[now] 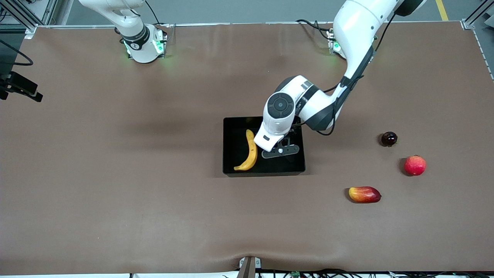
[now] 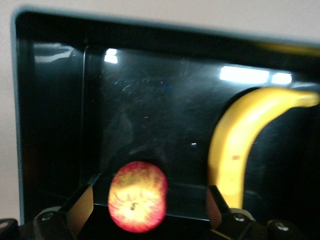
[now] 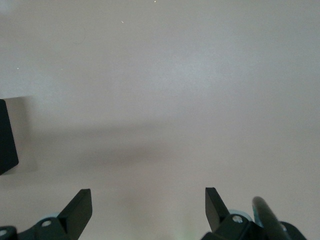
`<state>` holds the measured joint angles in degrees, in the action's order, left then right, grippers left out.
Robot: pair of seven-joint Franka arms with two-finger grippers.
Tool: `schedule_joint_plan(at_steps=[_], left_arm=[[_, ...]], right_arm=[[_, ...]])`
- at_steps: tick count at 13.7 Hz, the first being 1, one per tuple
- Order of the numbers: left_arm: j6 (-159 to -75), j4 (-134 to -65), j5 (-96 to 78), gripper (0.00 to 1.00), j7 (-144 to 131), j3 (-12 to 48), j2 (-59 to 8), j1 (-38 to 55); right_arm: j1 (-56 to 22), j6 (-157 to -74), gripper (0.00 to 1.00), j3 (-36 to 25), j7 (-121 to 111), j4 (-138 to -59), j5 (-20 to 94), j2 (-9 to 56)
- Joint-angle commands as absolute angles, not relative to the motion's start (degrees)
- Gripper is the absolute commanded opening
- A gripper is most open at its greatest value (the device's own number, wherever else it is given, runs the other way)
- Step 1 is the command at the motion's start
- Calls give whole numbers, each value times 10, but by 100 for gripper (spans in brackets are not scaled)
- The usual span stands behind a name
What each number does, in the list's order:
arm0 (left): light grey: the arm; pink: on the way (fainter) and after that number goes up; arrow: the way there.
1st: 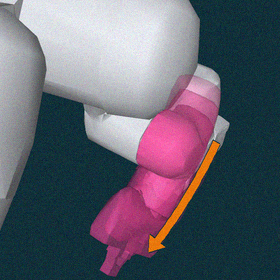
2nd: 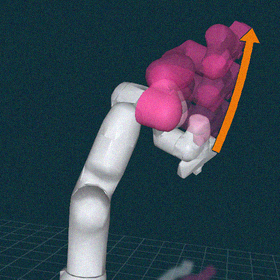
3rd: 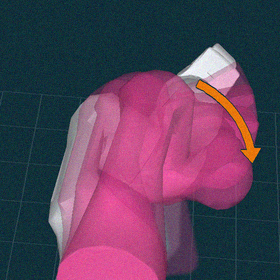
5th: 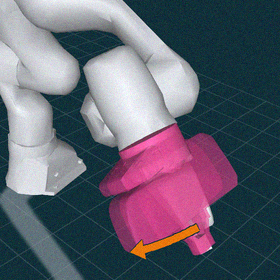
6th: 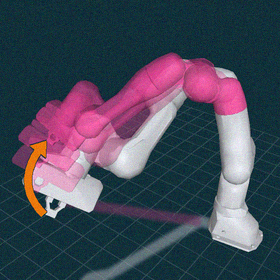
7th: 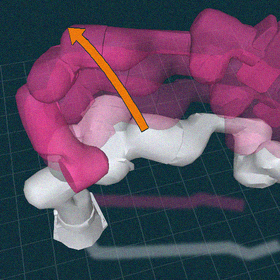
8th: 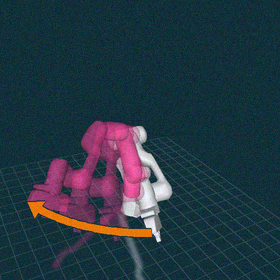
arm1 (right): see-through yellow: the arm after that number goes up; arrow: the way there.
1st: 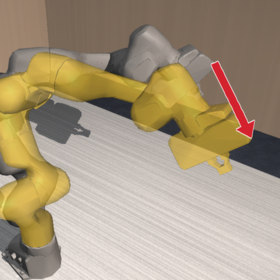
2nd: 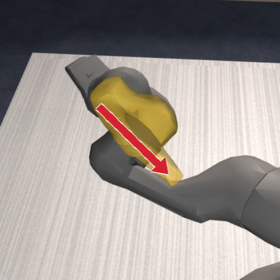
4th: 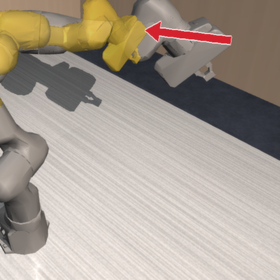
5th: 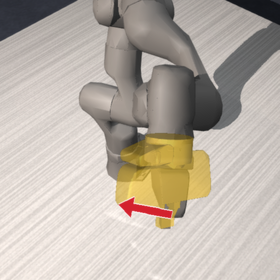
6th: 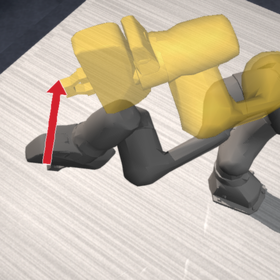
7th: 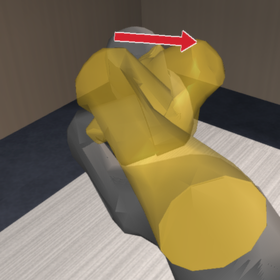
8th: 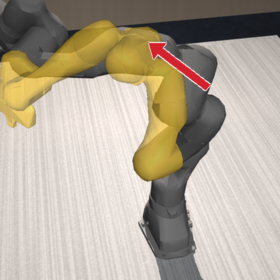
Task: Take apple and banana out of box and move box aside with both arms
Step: 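Grasp the yellow-red apple with the left gripper and lift it out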
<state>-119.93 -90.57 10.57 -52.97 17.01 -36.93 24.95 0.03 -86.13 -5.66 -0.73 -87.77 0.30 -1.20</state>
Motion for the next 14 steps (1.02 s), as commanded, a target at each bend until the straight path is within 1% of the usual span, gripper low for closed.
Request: schedule_joint_plan(at_steps=[1,4,5,6,7,8,11,13,14], left_arm=[[-1198,-924,122,100,-539,169,-387,257],[-1198,-927,121,100,-547,169,-401,268],[-1198,-930,121,95,-548,169,-405,271],[-1198,-930,121,68,-548,169,-407,272],[-1197,-929,121,30,-548,169,-406,272],[-1196,-928,121,0,-545,169,-404,272],[-1177,-911,123,0,-535,168,-385,267],[-1136,-890,122,0,-495,160,-346,253],[-1114,-881,122,0,-471,157,-324,232]], right_arm=[[7,-858,100,-52,-8,-863,-5,-5],[8,-858,100,-52,-5,-863,-4,-5],[9,-858,100,-52,-5,-863,-4,-5],[9,-858,100,-53,-5,-863,-4,-5],[9,-858,100,-53,-5,-863,-4,-5],[9,-858,100,-52,-4,-863,-4,-5],[12,-858,100,-53,-4,-863,-4,-5],[14,-858,100,-53,-4,-864,-3,-4],[16,-858,100,-53,-4,-863,-3,-1]])
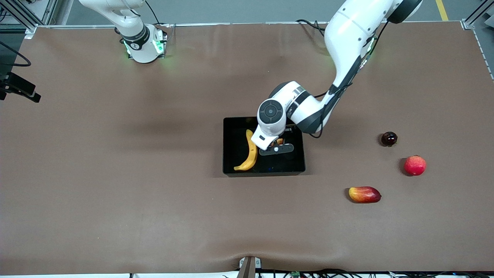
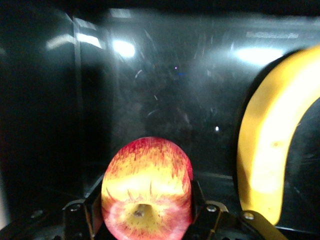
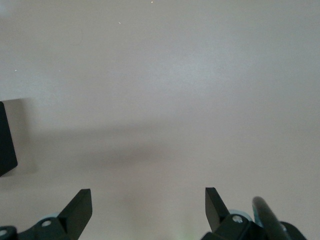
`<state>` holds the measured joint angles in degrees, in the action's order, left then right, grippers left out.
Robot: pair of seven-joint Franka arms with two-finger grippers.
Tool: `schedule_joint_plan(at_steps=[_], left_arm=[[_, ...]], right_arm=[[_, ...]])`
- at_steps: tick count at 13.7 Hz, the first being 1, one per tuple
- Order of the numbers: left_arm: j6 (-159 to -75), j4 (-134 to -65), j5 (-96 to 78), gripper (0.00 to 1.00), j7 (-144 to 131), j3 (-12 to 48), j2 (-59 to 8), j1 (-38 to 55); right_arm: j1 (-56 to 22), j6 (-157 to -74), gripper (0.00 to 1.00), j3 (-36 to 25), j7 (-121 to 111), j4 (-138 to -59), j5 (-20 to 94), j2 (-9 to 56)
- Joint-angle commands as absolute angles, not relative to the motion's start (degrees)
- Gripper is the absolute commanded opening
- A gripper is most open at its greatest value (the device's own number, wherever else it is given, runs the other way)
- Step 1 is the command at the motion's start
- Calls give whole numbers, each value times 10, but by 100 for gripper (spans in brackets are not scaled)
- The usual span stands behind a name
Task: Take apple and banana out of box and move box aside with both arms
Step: 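Grasp the yellow-red apple with the left gripper and lift it out, then carry the apple beside the red apple and open the left gripper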
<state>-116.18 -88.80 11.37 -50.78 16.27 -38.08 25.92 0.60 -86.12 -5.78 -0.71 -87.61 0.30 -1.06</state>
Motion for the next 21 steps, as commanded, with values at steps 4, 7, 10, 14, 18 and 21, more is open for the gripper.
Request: schedule_joint_plan(at_steps=[4,7,10,14,18,21], left_arm=[[-1072,-887,111,0,-340,163,-258,113],[-1073,-912,120,0,-257,163,-266,33],[-1139,-988,123,0,-210,161,-269,-52],[-1222,-1059,161,0,-200,156,-286,-98],[-1271,-1064,179,3,-199,156,-328,-129],[-1296,-1060,185,98,-200,158,-338,-135]], right_arm=[[19,-859,100,-53,-5,-863,-3,10],[19,-865,100,-53,-5,-863,-4,15],[18,-864,100,-53,-5,-863,-4,15],[18,-864,100,-52,-5,-863,-4,15],[18,-864,100,-52,-5,-863,-3,15],[19,-865,100,-52,-4,-863,-3,15]])
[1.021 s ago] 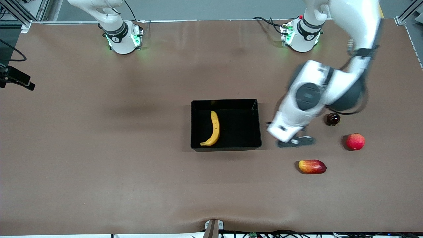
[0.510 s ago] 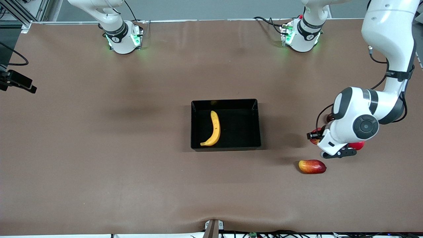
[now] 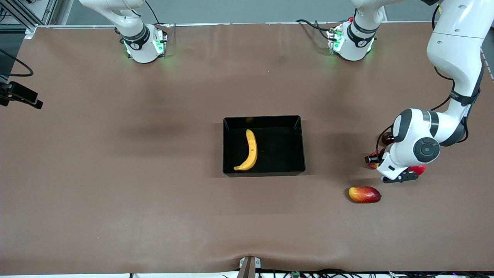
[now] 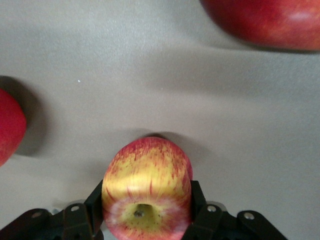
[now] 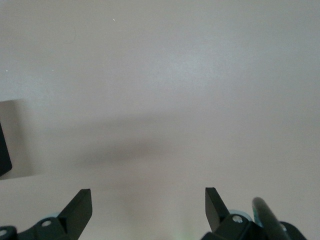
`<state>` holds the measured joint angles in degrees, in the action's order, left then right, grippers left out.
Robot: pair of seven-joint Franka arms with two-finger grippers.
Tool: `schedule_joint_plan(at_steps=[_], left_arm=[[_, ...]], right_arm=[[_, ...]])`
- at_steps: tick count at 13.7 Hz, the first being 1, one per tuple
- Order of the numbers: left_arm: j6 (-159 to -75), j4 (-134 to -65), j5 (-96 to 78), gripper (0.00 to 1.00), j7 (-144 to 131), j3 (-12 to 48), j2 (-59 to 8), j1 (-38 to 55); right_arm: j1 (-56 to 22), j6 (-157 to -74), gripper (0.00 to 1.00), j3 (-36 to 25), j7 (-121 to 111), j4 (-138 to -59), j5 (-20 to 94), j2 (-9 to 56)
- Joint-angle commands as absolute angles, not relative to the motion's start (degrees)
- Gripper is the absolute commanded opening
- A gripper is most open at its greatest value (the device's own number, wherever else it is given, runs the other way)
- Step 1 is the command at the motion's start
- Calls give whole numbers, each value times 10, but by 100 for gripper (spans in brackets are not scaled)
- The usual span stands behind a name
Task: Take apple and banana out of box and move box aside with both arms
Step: 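Carry the apple beside the red apple and open the left gripper, then move the left gripper back into the tray over the banana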
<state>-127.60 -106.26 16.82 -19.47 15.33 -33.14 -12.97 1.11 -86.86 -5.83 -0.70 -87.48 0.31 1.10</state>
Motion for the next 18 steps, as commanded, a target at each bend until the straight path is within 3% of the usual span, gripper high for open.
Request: schedule_joint_plan(at_steps=[1,4,7,10,14,18], left_arm=[[-1296,-1057,185,100,-205,159,-334,-134],[-1282,-1047,182,100,-208,170,-297,-127],[-1245,-1044,178,100,-256,241,-255,-127],[-1245,-1020,178,100,-325,319,-256,-113],[-1245,-955,178,100,-447,328,-307,9],[-1246,-853,191,100,-544,309,-407,123]], right_arm=[[19,-865,100,-52,-4,-863,-3,15],[19,-865,100,-52,-4,-863,-3,15],[19,-865,100,-52,-4,-863,-3,15],[19,-866,100,-52,-5,-863,-3,15],[19,-866,100,-52,-4,-863,-3,15],[16,-866,100,-52,-4,-863,1,15]])
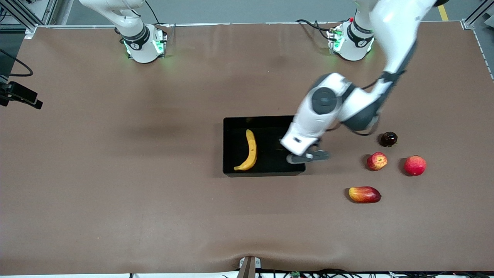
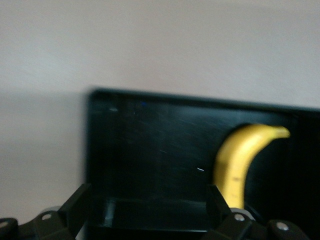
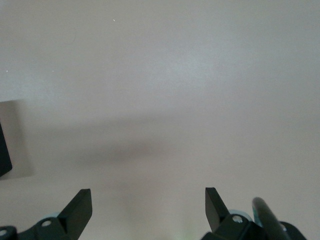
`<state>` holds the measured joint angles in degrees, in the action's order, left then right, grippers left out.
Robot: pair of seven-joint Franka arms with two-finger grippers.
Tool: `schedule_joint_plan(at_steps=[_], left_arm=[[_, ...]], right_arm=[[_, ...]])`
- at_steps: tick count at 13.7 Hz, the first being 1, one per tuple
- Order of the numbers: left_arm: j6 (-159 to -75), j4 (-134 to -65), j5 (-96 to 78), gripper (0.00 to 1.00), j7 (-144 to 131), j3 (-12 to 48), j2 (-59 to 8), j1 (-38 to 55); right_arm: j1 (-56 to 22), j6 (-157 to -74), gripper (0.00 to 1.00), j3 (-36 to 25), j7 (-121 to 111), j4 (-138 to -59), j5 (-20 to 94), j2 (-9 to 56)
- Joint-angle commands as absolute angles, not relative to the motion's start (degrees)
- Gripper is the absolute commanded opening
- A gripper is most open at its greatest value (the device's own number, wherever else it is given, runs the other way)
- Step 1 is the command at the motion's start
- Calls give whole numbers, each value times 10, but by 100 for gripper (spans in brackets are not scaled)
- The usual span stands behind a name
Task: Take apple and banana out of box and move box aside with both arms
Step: 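Move the left gripper back into the tray over the banana, then grasp the yellow banana with the left gripper and lift it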
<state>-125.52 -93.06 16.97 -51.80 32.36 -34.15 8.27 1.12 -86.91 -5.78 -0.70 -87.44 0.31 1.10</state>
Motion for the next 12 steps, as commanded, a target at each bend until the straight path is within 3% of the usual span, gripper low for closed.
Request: schedule_joint_plan(at_steps=[1,6,10,11,12], left_arm=[[-1247,-828,192,100,-565,282,-426,164],[-1287,-752,188,100,-614,150,-507,320],[-1330,-752,190,100,-626,145,-547,338],[-1340,-752,191,93,-626,143,-555,344],[-1343,-752,190,69,-625,138,-558,345]], right_arm=[[16,-866,100,-52,-4,-863,0,15],[16,-866,100,-51,-6,-863,0,17],[14,-866,100,-51,-10,-863,-3,17],[11,-865,100,-51,-10,-863,-4,17],[11,-866,100,-50,-7,-864,-4,18]])
